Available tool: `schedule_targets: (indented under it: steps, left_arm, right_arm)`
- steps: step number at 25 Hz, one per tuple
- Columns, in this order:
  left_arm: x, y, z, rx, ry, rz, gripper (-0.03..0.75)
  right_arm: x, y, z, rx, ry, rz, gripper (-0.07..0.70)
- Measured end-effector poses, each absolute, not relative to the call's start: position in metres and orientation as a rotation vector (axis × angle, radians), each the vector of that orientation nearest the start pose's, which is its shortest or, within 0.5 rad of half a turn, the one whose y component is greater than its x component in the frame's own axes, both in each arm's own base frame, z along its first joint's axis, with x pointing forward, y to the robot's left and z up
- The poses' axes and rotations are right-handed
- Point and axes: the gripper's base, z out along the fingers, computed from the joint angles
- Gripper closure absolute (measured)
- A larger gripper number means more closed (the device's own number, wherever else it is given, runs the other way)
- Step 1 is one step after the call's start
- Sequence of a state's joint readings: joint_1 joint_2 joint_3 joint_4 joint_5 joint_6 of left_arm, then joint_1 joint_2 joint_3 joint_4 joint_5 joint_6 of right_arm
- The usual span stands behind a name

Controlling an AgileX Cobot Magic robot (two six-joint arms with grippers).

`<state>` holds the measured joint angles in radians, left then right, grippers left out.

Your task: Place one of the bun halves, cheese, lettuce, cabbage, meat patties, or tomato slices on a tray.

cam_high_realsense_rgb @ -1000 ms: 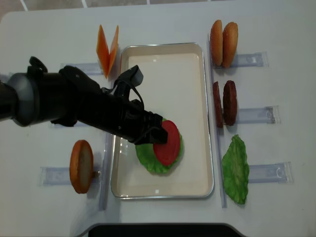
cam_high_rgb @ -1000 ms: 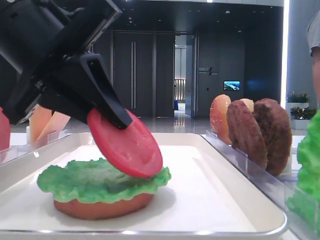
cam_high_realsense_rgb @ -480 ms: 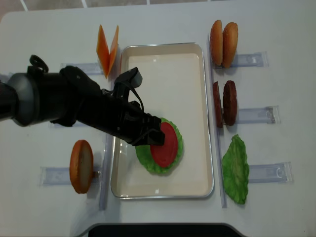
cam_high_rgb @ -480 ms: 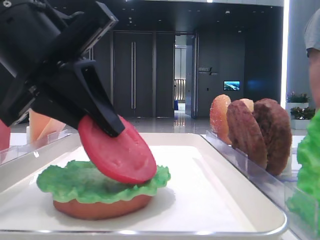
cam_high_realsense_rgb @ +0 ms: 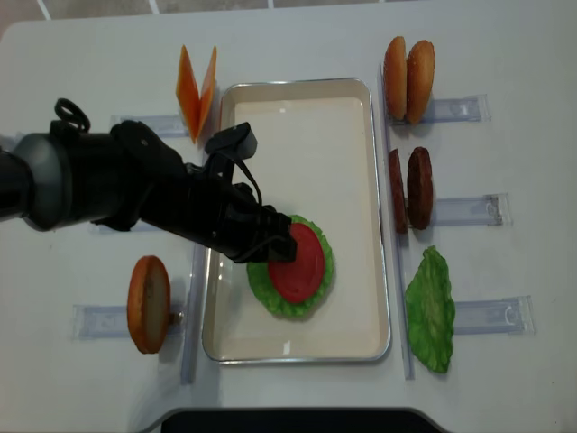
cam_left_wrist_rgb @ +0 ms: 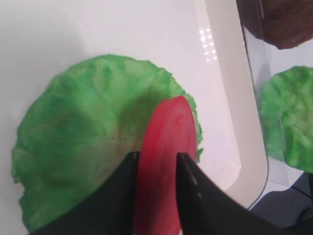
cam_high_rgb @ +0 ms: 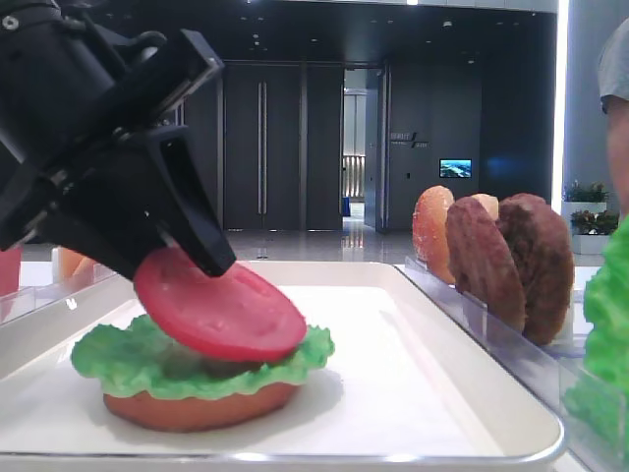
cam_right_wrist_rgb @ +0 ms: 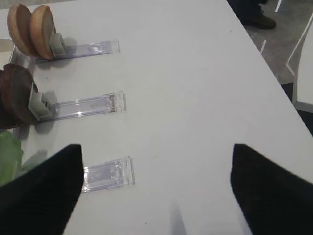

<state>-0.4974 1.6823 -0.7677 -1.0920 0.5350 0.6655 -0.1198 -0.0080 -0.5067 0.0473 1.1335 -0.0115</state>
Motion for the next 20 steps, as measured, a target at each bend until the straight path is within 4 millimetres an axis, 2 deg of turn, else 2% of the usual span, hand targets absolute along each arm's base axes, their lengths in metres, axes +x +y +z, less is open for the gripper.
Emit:
schedule_targets:
  steps: [5, 9, 13, 20]
  left_arm:
    - [0.237, -0.173, 0.155, 0.317, 2.792, -0.841, 0.253]
    - [0.239, -0.169, 0.161, 0.307, 2.785, -0.812, 0.093]
    - [0.251, -0.160, 0.188, 0.307, 2.731, -0.746, 0.050]
    - [0.265, -0.143, 0.259, 0.388, 2.625, -0.577, 0.044]
  right_arm:
    - [-0.010, 0.005, 0.273, 0.109, 2.099, -0.022, 0.051]
    - [-0.010, 0.005, 0.273, 0.109, 2.099, -0.022, 0.051]
    - [-0.010, 0.005, 0.273, 0.109, 2.099, -0.022, 0.051]
    - [-0.010, 0.005, 0.273, 0.109, 2.099, -0.022, 0.051]
